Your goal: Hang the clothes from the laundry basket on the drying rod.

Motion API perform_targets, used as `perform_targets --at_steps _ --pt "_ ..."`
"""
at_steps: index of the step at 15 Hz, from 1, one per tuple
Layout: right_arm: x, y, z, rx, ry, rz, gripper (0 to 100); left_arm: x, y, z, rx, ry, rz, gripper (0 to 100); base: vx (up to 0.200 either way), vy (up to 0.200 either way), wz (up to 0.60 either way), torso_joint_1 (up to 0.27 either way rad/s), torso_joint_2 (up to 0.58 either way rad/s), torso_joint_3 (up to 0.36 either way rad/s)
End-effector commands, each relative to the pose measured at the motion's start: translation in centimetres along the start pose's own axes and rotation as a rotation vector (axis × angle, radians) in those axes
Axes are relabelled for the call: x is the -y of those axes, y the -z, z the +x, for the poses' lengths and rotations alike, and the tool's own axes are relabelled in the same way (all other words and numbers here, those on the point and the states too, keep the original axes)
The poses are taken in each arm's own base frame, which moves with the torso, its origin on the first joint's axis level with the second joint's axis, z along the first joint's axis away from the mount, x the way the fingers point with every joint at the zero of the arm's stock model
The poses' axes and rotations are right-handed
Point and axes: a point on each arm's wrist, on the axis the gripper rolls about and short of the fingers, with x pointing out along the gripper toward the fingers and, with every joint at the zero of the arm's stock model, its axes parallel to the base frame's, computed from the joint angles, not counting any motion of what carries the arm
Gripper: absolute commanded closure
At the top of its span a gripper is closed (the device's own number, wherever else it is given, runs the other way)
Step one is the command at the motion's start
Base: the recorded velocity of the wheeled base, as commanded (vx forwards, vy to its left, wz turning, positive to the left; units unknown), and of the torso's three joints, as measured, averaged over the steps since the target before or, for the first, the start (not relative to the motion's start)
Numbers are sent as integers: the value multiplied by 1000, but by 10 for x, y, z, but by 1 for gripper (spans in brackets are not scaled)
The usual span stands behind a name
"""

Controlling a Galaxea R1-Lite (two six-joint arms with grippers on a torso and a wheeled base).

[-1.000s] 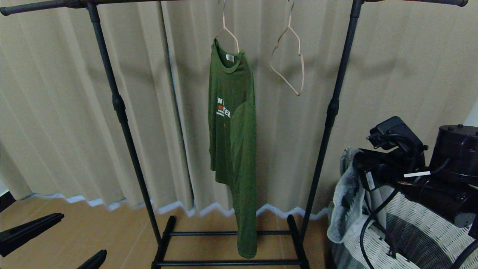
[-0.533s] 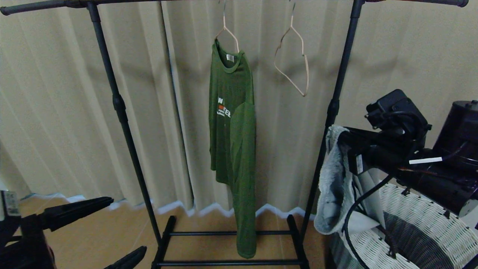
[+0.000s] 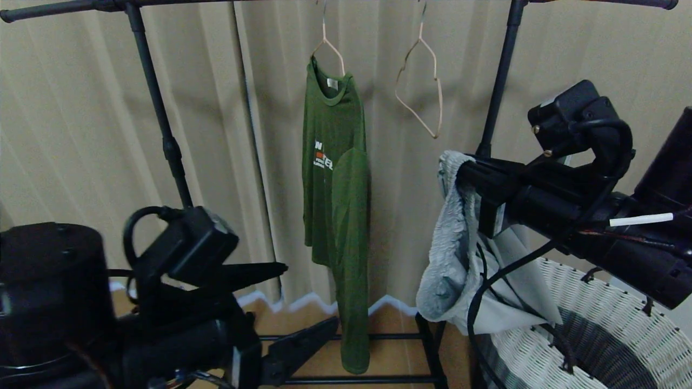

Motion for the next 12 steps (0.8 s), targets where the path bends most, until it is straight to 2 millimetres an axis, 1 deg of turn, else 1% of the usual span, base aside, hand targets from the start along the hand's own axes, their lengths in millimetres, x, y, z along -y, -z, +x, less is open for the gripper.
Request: perform_targets --at_steps 1,2,3,4,5,6,7,8,9,11,12 --pt "-3 -7 -4 30 -21 13 100 14 11 50 -83 45 -28 0 0 0 0 0 0 0" --pt "-3 -12 -7 52 -50 35 100 22 10 70 -85 72 -75 0 0 0 0 0 0 0" --pt "-3 -13 -9 58 -65 36 100 25 11 80 -82 81 -97 0 0 0 0 0 0 0" --pt "-2 -15 -12 71 -90 37 100 29 11 100 -60 90 -125 0 0 0 0 0 0 0" --pt "-2 -16 -13 76 -89 37 100 29 13 114 -63 89 -125 0 0 0 0 0 0 0" --pt "-1 -18 -14 82 -89 40 100 29 14 123 -66 85 -126 0 0 0 0 0 0 0" --pt "0 -20 -17 92 -91 42 100 27 17 140 -71 57 -130 0 0 0 0 0 0 0" --pt "0 -22 -19 98 -92 45 100 26 18 148 -73 40 -136 0 0 0 0 0 0 0" --pt "-2 -25 -24 112 -110 47 100 23 20 164 -72 10 -164 0 0 0 0 0 0 0" --pt "-1 -28 -30 127 -114 49 100 9 26 182 -78 -33 -200 0 0 0 0 0 0 0" --pt "-3 -31 -32 137 -124 51 100 2 30 187 -85 -51 -206 0 0 0 0 0 0 0"
